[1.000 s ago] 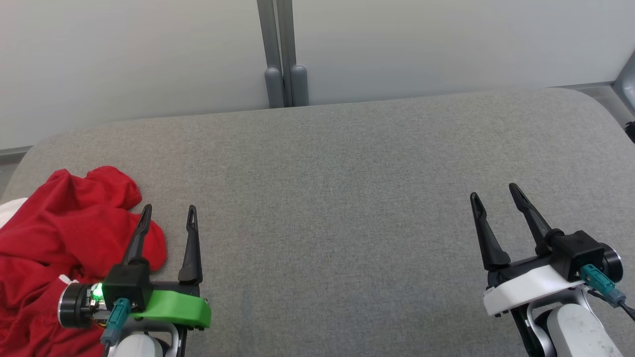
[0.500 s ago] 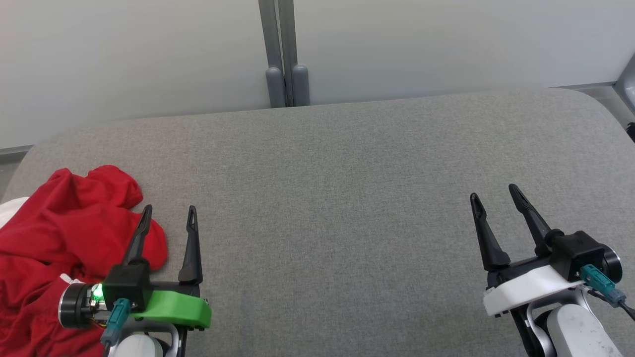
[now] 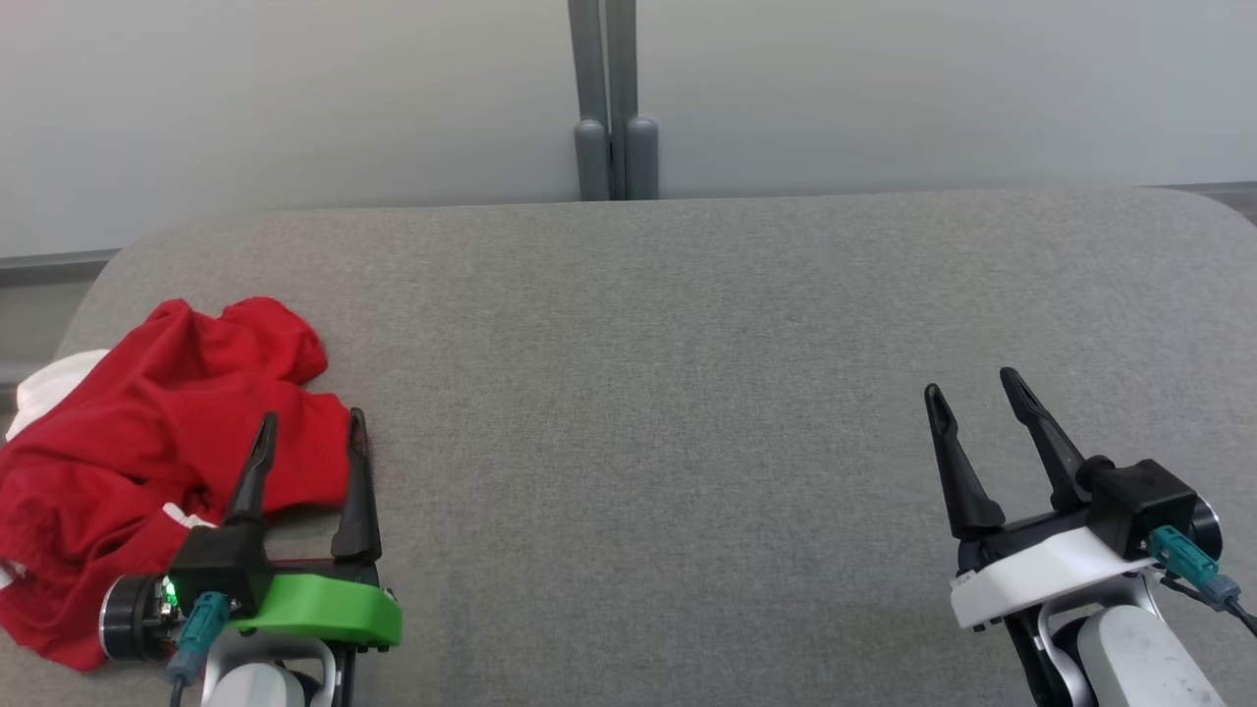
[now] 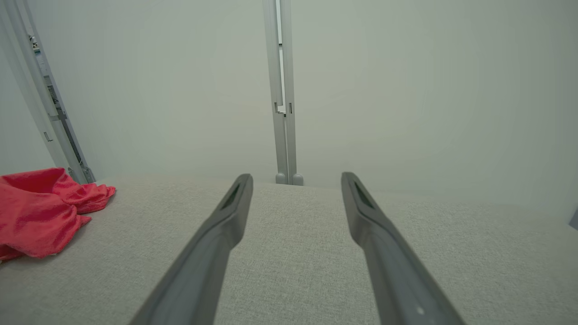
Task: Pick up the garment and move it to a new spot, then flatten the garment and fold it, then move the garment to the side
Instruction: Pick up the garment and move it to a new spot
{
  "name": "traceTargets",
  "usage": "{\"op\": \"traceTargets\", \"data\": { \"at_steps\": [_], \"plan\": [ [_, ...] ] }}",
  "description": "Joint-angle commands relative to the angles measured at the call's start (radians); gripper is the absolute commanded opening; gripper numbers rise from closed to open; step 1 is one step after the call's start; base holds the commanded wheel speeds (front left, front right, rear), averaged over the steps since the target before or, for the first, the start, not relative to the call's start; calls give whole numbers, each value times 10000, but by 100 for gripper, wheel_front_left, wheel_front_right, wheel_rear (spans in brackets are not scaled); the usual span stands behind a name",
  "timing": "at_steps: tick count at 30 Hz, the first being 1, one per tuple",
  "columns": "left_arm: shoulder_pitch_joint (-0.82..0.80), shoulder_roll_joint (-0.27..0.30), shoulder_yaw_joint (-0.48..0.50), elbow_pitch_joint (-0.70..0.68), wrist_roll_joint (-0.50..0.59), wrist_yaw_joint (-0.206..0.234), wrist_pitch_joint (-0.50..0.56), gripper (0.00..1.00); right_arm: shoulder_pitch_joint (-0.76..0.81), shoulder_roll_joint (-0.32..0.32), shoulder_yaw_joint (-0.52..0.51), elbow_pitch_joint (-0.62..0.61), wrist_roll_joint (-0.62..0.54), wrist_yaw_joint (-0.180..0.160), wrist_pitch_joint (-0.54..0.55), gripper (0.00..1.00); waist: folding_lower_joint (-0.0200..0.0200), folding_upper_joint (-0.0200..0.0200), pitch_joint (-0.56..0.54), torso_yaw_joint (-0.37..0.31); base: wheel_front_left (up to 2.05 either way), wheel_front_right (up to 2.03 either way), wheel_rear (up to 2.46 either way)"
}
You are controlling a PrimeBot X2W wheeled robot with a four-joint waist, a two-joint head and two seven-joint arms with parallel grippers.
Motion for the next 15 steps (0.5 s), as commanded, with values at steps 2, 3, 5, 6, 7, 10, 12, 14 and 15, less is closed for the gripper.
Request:
{"op": "traceTargets", "data": {
  "at_steps": [2, 3, 5, 6, 7, 10, 12, 14, 15],
  "plan": [
    [-98, 24, 123, 35, -124, 64, -2, 100, 32, 2, 25, -58, 100, 0, -28, 100, 0, 0, 82, 601, 0, 0, 0],
    [-97, 23, 171, 52, -152, 57, -3, 100, 31, 0, 35, -78, 127, 0, -27, 100, 0, 0, 93, 770, 0, 0, 0],
    [-114, 24, 251, 57, -151, 47, -3, 100, 37, 12, 90, -100, 177, 0, -27, 100, 0, 0, 105, 1094, 0, 0, 0],
    [-127, 24, 267, 54, -165, 48, -2, 100, 38, 21, 114, -135, 219, 0, -27, 100, 0, 0, 113, 1253, 0, 0, 0],
    [-116, 24, 313, 43, -159, 62, -3, 100, 21, 36, 167, -159, 273, 0, -27, 100, 0, 0, 119, 1419, 0, 0, 0],
    [-114, 25, 380, 61, -184, 63, -2, 100, 10, 19, 250, -199, 372, 0, -27, 100, 0, 0, 145, 1905, 0, 0, 0],
    [-102, 25, 450, 86, -190, 64, -2, 100, -23, 22, 324, -219, 443, 0, -27, 100, 0, 0, 167, 2206, 0, 0, 0],
    [-82, 25, 560, 98, -229, 70, -2, 100, -70, 18, 426, -240, 481, 0, -27, 100, 0, 0, 196, 2476, 0, 0, 0],
    [-81, 24, 598, 109, -241, 69, -2, 100, -94, 2, 455, -246, 497, 0, -27, 100, 0, 0, 208, 2632, 0, 0, 0]
  ]
}}
